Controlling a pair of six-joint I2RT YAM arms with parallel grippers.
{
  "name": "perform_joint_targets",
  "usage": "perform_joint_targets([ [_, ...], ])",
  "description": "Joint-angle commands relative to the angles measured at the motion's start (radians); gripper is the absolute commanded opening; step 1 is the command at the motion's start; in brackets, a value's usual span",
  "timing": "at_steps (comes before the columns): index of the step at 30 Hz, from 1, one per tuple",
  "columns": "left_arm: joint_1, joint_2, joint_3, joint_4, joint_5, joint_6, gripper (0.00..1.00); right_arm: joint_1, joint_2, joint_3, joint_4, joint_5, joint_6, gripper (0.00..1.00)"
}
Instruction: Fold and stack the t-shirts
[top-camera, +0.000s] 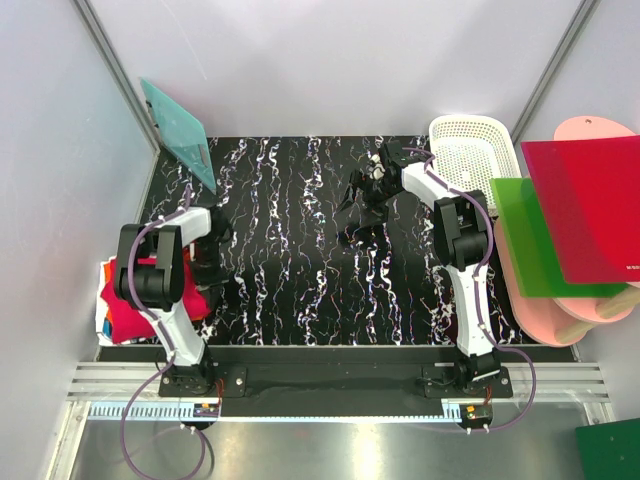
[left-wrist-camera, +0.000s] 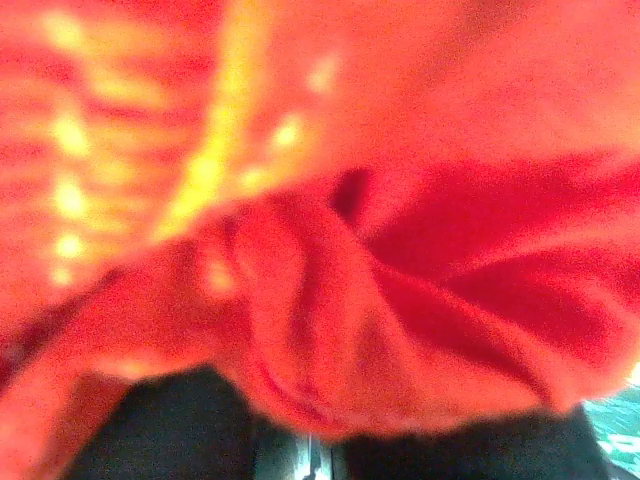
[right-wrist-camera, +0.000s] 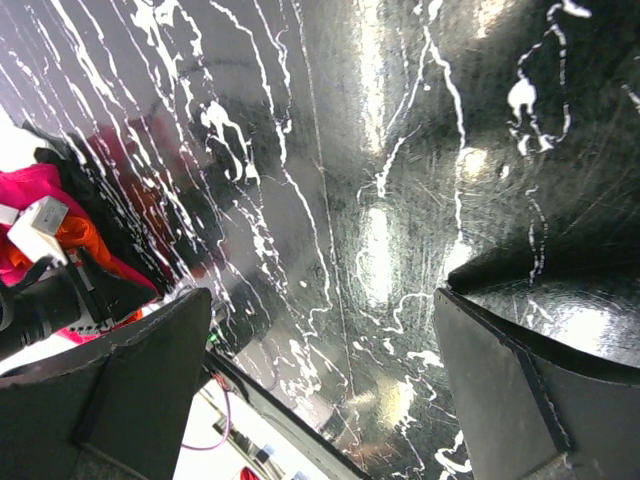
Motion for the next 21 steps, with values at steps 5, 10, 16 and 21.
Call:
perform_joint_targets([
  [5, 0.053, -0.096, -0.045, -0.108, -0.141, -0.022, 0.0, -0.013, -0.046, 0.02, 0.021, -0.049, 0.011, 1.0],
  [10, 0.074, -0.087, -0.042, -0.121, -0.158, -0.041, 0.0, -0.014, -0.038, 0.023, 0.023, -0.056, 0.019, 1.0],
  [16, 0.074, -0.11, 0.004, -0.131, -0.174, -0.019, 0.23, -0.014, -0.038, 0.021, 0.027, -0.055, 0.019, 1.0],
  [21, 0.057, -0.248, 0.116, -0.168, -0.189, -0.007, 0.89, -0.016, -0.049, 0.018, 0.027, -0.041, 0.01, 1.0],
])
